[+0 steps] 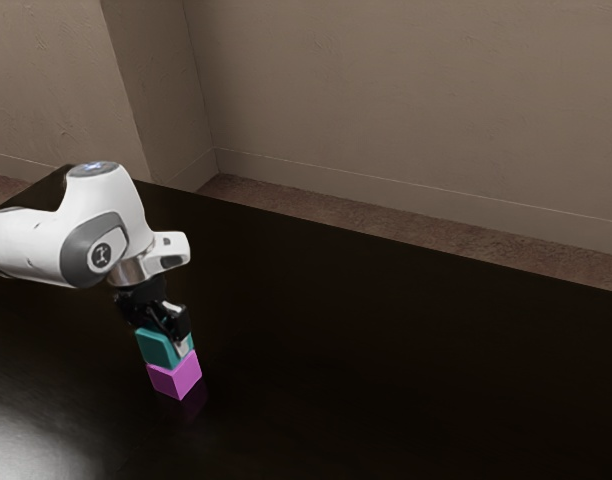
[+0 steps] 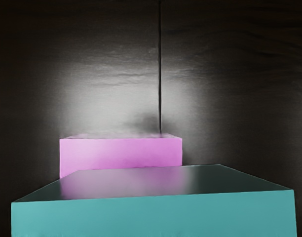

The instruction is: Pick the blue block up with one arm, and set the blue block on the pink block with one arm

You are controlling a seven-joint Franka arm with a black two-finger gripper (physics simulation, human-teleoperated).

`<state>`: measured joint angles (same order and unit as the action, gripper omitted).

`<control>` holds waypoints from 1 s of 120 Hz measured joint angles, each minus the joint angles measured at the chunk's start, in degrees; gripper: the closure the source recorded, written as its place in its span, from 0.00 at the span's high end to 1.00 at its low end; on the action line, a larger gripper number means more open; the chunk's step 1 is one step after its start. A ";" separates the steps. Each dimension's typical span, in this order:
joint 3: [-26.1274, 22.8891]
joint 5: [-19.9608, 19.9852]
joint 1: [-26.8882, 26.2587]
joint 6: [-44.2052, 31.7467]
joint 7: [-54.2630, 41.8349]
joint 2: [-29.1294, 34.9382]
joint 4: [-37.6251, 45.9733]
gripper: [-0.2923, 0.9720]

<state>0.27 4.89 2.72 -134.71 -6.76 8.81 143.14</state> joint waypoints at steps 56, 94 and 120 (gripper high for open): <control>0.05 -0.13 1.37 0.33 2.76 -0.91 -0.52 0.48; 0.00 -0.12 0.97 0.35 3.30 -1.57 -1.08 0.49; -0.01 0.80 0.95 0.44 2.80 -1.21 -0.94 0.65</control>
<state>0.26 5.70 3.66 -134.27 -3.96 7.60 142.20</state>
